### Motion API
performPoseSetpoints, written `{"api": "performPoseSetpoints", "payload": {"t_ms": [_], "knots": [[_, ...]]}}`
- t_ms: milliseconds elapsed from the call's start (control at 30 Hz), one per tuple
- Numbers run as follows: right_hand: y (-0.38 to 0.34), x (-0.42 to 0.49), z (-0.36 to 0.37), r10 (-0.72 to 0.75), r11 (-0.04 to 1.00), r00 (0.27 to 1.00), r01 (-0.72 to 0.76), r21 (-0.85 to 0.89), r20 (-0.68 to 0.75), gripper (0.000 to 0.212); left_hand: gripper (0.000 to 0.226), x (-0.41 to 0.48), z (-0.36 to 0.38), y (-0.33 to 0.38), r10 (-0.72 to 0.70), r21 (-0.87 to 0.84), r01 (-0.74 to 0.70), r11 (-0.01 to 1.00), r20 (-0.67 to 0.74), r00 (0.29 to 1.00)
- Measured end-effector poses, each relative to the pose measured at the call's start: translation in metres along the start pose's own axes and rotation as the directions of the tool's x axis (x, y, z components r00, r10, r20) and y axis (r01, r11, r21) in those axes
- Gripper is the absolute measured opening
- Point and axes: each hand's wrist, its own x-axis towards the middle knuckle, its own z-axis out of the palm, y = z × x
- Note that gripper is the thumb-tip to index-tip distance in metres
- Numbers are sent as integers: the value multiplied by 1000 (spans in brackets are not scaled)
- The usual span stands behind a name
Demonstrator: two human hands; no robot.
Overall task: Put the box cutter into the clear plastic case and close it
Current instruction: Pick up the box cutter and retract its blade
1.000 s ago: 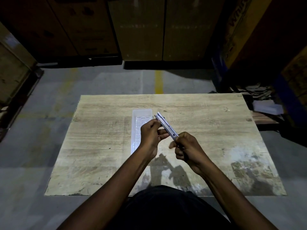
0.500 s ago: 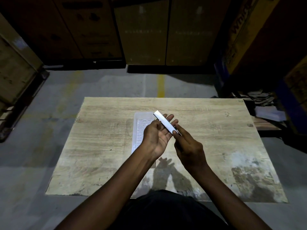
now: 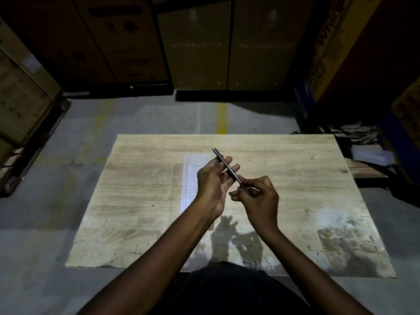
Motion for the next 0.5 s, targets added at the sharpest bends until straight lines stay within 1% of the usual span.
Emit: {"api": "performPoseSetpoints", "payload": {"t_ms": [33,67,133,200,267,333,500], "knots": [[-5,1,1,133,980,990,-137,142,39,21,21,1,0,-2,41,35,-41,999,-11,999],[-10,2,0,237,938,968,-251,238,87,19,25,2,-1,-3,82,75,-81,994,-18,996],[-18,7,-3,400,805,890,-455,381,218,15,26,4,-2,-6,161,158,-155,975,-29,986],[-22,11,-8,518,636,785,-620,459,342,15,26,7,-4,-7,206,213,-193,958,-42,978],[-23,14,-12,573,529,702,-710,464,423,15,30,11,-5,-6,206,238,-186,953,-66,976],[-22,14,-14,590,503,666,-746,437,457,13,31,15,-5,-7,194,239,-169,956,-83,978],[-17,22,-18,588,568,678,-734,371,442,10,31,25,-4,-11,153,202,-129,971,-106,983]]}}
